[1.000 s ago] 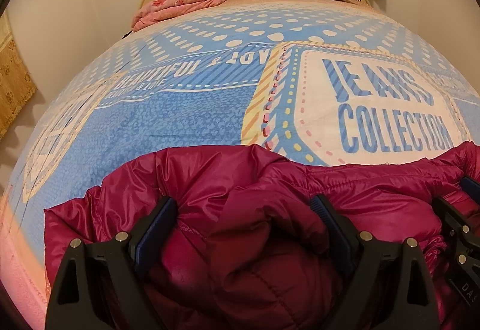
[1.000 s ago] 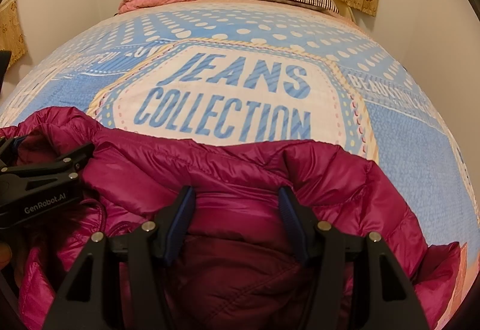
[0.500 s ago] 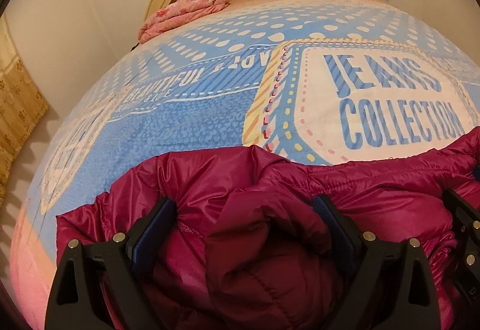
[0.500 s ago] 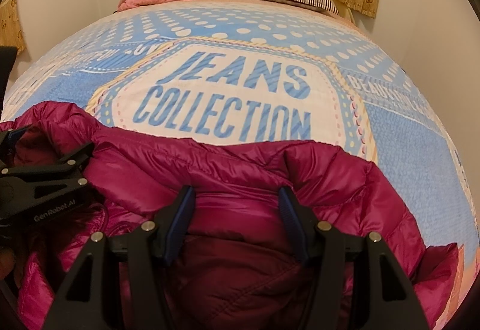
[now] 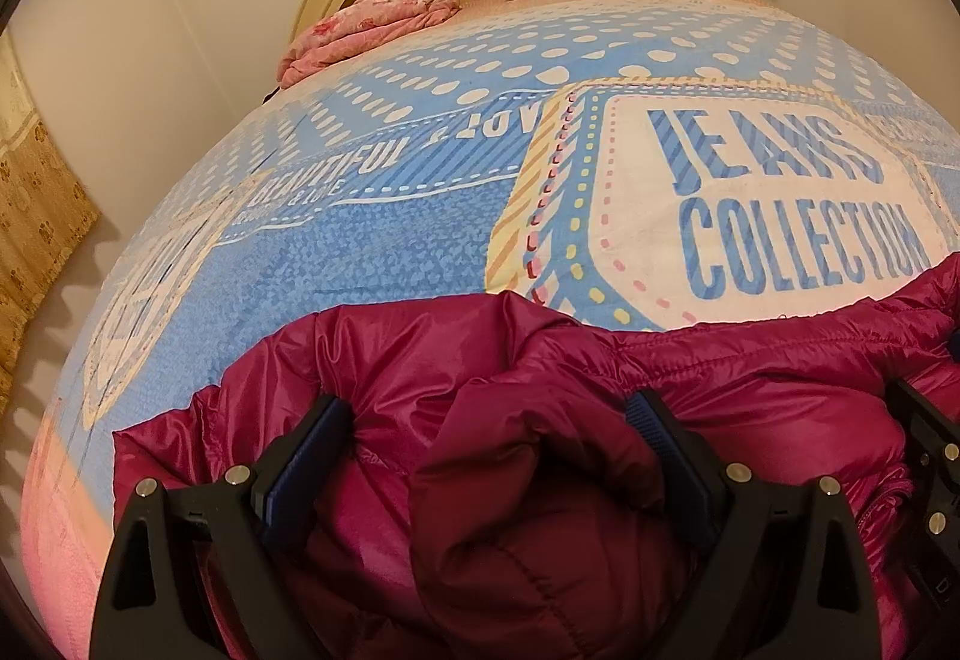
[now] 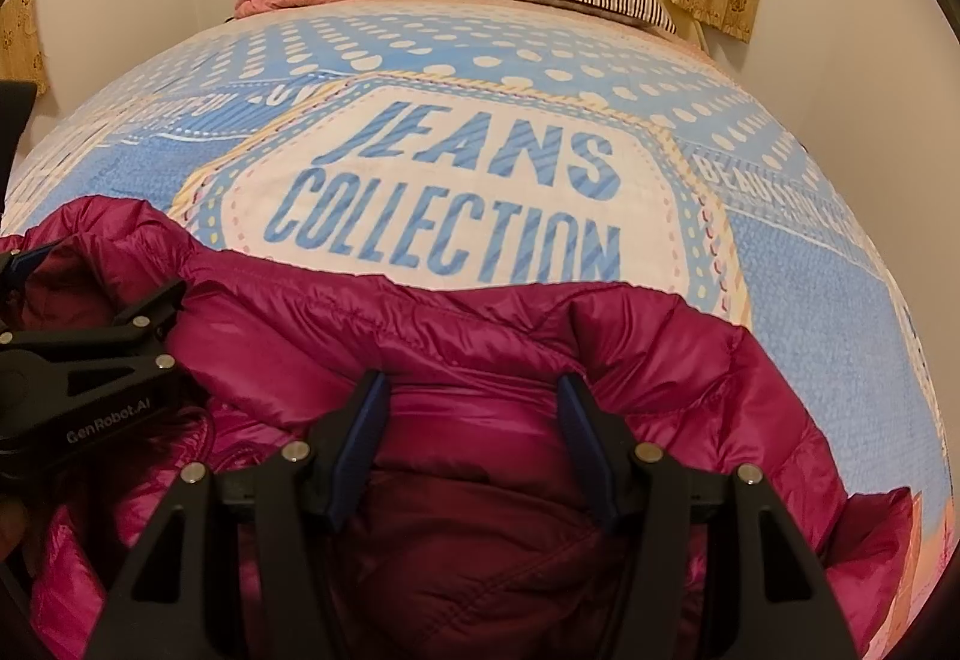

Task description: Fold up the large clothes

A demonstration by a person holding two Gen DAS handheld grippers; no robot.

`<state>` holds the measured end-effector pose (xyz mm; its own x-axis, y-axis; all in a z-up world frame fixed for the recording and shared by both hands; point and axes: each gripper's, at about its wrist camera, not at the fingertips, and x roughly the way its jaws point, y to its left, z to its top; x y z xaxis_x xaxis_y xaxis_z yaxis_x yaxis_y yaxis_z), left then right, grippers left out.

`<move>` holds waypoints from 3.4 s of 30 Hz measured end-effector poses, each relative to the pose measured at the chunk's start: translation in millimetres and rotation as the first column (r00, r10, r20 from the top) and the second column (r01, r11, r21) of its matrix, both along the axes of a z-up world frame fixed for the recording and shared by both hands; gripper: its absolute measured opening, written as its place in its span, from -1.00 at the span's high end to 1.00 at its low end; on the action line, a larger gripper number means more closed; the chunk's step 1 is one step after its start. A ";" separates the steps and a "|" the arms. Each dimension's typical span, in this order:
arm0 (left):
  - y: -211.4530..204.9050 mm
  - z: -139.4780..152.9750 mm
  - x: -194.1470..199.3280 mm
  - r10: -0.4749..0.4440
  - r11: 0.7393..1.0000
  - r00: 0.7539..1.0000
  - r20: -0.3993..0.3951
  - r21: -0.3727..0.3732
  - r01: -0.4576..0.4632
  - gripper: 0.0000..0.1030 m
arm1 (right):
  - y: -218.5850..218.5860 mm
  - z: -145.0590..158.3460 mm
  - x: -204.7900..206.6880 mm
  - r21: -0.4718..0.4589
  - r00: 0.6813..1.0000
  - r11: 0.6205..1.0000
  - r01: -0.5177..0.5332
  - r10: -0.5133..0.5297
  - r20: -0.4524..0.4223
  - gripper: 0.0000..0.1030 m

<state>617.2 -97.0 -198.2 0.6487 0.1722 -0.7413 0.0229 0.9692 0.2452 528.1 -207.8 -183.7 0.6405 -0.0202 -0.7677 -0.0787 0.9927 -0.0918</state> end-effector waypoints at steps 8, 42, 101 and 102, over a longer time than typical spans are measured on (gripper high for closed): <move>4.1 -0.3 2.6 0.000 0.999 1.000 -0.016 -0.038 -0.001 -0.85 | -0.5 -0.2 0.5 0.000 1.000 1.000 0.000 0.000 -0.003 -0.19; 146.0 41.4 -346.1 -0.049 0.994 0.998 0.027 -0.095 0.052 -0.84 | -54.5 26.4 -296.3 0.051 0.997 0.998 0.048 -0.045 -0.064 -0.67; 164.9 35.1 -508.3 -0.163 0.955 0.984 0.077 -0.236 0.177 0.86 | -46.4 12.6 -487.9 0.210 0.996 0.978 -0.004 -0.014 0.084 0.74; 166.3 42.0 -510.1 -0.166 0.954 0.982 0.093 -0.238 0.183 0.86 | -46.8 17.4 -489.8 0.211 0.995 0.978 -0.007 -0.014 0.099 0.75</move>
<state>107.1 69.3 -156.2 0.7047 -0.1289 -0.6977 0.1881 0.9821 0.0087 38.3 -254.5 -166.4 0.7141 0.1330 -0.6873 -0.0765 0.9907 0.1121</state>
